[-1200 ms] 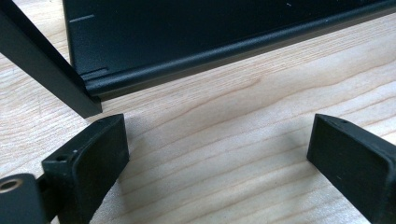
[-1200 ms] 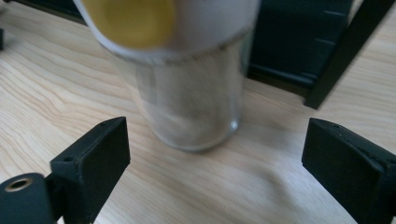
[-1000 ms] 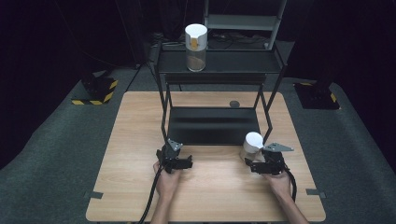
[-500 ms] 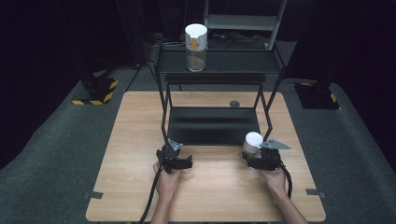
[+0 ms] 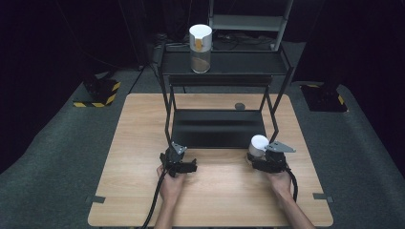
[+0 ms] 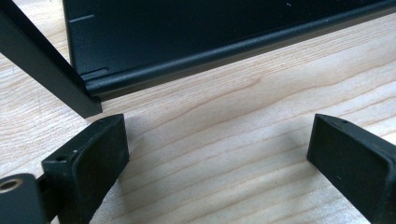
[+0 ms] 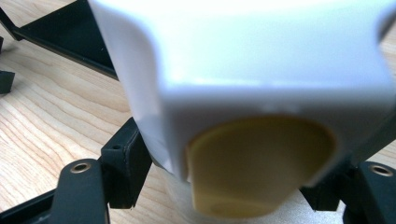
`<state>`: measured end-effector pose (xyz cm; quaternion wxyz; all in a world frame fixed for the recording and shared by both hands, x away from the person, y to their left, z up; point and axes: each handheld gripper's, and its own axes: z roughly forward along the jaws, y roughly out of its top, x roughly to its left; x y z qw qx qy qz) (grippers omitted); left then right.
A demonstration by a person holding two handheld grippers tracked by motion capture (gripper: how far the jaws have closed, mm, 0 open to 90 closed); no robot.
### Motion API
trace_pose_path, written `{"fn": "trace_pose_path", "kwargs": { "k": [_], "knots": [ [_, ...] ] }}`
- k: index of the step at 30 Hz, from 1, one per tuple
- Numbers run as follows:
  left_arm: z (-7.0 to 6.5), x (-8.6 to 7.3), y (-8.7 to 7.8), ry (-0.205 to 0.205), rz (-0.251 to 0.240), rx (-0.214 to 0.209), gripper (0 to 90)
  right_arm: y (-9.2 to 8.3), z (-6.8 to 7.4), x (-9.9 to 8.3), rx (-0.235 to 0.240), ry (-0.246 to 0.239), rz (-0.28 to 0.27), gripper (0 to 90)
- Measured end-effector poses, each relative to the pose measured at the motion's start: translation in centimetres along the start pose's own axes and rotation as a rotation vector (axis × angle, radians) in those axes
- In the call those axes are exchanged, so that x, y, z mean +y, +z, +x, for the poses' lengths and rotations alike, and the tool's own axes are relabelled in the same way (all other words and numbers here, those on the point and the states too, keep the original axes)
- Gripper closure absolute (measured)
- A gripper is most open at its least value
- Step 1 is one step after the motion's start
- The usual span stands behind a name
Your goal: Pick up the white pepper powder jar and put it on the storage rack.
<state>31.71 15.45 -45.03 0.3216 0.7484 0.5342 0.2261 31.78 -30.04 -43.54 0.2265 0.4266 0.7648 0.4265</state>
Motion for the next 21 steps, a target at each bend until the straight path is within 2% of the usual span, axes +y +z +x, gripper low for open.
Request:
{"fn": "trace_pose_path", "kwargs": {
  "k": [11, 21],
  "knots": [
    [0.00, 0.00, 0.00, 0.000, 0.000, 0.000, 5.4, -0.03, -0.27, 0.03, 0.009, -0.030, -0.002, 30.1],
    [0.00, 0.00, 0.00, 0.000, 0.000, 0.000, 5.4, -0.15, -0.78, 0.34, 0.033, -0.030, 0.010, 30.1]
  ]
}}
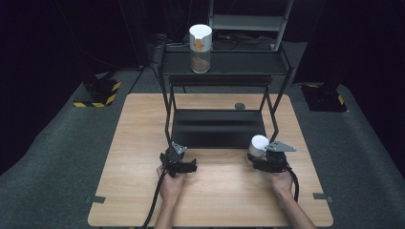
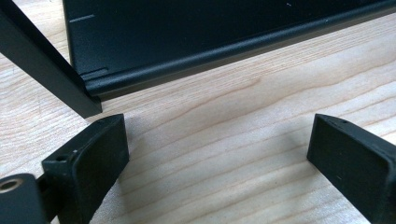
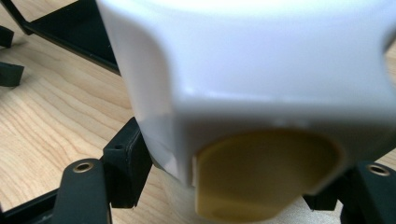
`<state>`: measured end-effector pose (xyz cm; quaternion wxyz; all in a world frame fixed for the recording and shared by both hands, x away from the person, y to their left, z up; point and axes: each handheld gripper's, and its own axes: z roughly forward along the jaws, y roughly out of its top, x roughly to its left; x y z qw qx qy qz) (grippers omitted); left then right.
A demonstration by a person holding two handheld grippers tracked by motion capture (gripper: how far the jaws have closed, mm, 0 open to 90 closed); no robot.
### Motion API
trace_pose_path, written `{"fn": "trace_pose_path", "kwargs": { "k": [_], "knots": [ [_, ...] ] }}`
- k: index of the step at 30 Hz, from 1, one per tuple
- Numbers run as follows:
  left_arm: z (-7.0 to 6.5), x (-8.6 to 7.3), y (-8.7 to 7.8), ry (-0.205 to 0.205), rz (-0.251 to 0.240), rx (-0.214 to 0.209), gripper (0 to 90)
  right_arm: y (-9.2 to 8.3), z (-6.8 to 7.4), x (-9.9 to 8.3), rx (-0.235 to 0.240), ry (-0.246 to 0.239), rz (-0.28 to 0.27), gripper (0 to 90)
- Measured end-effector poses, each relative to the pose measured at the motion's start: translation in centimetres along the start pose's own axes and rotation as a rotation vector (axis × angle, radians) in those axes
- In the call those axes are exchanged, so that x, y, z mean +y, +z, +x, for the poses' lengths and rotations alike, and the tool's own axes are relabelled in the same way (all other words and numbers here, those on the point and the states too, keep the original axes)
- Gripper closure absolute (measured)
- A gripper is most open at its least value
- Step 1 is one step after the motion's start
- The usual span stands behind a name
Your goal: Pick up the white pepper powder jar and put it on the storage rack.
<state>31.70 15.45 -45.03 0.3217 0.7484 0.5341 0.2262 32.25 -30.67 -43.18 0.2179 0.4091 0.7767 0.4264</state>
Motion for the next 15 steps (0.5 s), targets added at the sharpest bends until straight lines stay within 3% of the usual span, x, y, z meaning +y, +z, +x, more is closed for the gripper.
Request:
{"fn": "trace_pose_path", "kwargs": {
  "k": [15],
  "knots": [
    [0.0, 0.0, 0.0, 0.000, 0.000, 0.000, 5.4, -0.7, -0.8, 2.2, 0.044, -0.027, 0.014, 30.1]
  ]
}}
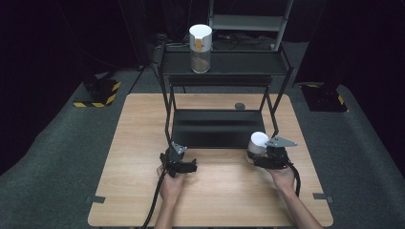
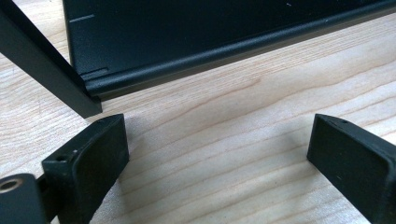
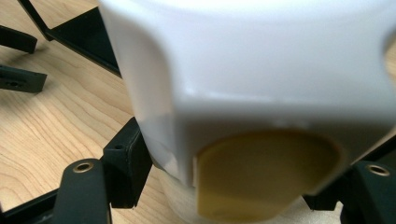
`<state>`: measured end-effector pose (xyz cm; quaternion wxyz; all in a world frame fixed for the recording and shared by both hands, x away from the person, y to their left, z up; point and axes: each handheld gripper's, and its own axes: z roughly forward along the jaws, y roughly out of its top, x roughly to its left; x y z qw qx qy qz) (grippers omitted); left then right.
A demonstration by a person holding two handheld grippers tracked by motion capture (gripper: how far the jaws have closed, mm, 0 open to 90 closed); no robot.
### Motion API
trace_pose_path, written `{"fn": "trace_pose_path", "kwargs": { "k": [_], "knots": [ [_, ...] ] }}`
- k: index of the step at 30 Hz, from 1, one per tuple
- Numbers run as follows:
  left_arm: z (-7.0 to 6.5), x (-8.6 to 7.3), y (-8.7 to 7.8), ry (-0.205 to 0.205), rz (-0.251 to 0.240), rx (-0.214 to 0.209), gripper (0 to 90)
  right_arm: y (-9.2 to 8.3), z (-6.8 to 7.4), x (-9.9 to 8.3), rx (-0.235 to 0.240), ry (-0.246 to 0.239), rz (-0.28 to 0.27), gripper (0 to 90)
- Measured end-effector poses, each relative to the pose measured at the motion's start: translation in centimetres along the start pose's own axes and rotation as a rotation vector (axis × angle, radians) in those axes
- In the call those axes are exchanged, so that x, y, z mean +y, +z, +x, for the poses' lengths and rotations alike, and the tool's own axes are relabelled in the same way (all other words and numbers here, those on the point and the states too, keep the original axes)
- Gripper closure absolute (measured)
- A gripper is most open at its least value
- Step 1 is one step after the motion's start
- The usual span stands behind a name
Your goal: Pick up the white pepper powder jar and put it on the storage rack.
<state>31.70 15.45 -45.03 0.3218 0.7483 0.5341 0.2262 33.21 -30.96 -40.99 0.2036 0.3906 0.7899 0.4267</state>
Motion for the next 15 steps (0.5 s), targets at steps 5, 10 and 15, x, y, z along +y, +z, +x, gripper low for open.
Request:
{"fn": "trace_pose_path", "kwargs": {
  "k": [5, 10, 15],
  "knots": [
    [0.0, 0.0, 0.0, 0.000, 0.000, 0.000, 5.4, -0.4, 0.2, 0.7, -0.002, -0.018, -0.005, 30.2],
    [0.0, 0.0, 0.0, 0.000, 0.000, 0.000, 5.4, -0.7, -0.1, 1.4, 0.018, -0.016, -0.012, 30.1],
    [0.0, 0.0, 0.0, 0.000, 0.000, 0.000, 5.4, -0.8, -0.4, 2.2, 0.044, -0.026, -0.002, 30.2]
  ]
}}
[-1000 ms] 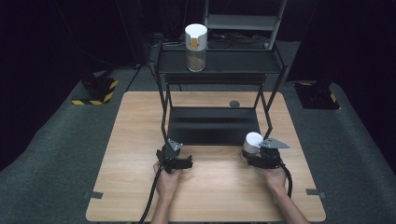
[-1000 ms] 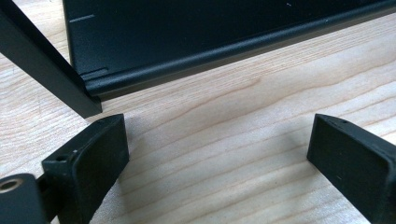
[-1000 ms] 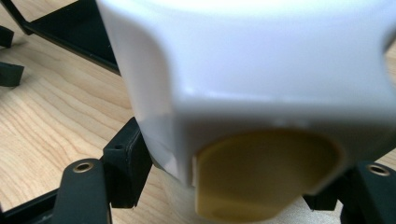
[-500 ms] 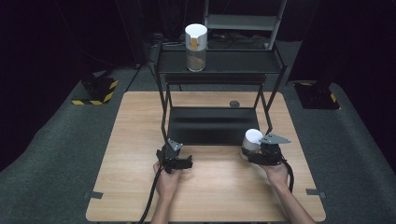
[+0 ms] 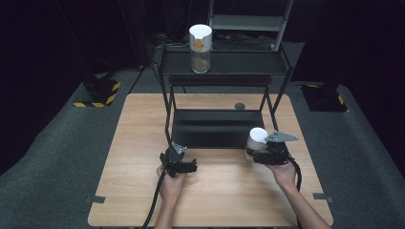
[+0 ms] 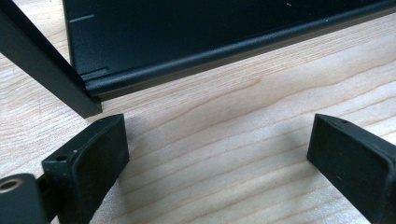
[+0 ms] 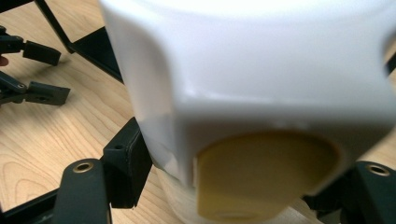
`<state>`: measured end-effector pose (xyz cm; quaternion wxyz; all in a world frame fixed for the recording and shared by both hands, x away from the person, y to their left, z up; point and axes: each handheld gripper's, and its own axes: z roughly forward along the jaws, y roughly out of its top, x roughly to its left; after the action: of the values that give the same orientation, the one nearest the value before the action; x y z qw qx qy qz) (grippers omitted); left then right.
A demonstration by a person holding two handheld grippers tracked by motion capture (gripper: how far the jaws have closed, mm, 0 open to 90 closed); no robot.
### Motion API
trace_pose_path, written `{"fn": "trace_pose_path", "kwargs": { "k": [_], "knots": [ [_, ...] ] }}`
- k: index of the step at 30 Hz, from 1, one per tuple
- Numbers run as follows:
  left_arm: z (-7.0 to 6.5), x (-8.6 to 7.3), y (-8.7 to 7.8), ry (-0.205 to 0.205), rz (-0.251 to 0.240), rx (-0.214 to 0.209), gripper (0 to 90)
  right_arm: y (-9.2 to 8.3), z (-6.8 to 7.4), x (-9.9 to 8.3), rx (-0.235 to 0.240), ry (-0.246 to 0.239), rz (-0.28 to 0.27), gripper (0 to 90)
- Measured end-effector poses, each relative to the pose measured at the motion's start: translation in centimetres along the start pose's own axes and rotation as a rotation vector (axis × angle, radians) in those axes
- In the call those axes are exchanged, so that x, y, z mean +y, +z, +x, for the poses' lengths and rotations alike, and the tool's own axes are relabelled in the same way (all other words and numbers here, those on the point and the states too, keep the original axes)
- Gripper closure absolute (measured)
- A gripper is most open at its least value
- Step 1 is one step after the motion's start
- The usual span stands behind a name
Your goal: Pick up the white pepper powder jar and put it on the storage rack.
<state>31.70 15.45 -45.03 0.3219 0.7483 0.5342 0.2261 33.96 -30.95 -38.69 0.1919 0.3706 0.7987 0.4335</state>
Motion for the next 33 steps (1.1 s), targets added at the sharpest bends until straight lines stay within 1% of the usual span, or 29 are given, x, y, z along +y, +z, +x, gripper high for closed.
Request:
{"fn": "trace_pose_path", "kwargs": {
  "k": [6, 7, 16, 22, 28, 31, 33],
  "knots": [
    [0.0, 0.0, 0.0, 0.000, 0.000, 0.000, 5.4, -0.5, -0.4, 1.3, 0.028, -0.017, -0.006, 30.1],
    [0.0, 0.0, 0.0, 0.000, 0.000, 0.000, 5.4, -0.5, -0.4, 1.3, 0.028, -0.017, -0.006, 30.1],
    [0.0, 0.0, 0.0, 0.001, 0.000, 0.000, 5.4, -1.6, -0.8, 3.3, 0.049, -0.040, -0.023, 30.1],
    [0.0, 0.0, 0.0, 0.000, 0.000, 0.000, 5.4, -2.0, -1.0, 4.4, 0.063, -0.045, -0.021, 30.1],
    [0.0, 0.0, 0.0, 0.000, 0.000, 0.000, 5.4, -2.5, -1.2, 5.7, 0.081, -0.069, -0.015, 30.1],
    [0.0, 0.0, 0.0, -0.001, -0.001, 0.000, 5.4, -3.0, -1.3, 6.5, 0.090, -0.079, -0.020, 30.1],
    [0.0, 0.0, 0.0, -0.001, -0.001, 0.000, 5.4, -3.1, -1.4, 6.6, 0.093, -0.081, -0.023, 30.1]
  ]
}}
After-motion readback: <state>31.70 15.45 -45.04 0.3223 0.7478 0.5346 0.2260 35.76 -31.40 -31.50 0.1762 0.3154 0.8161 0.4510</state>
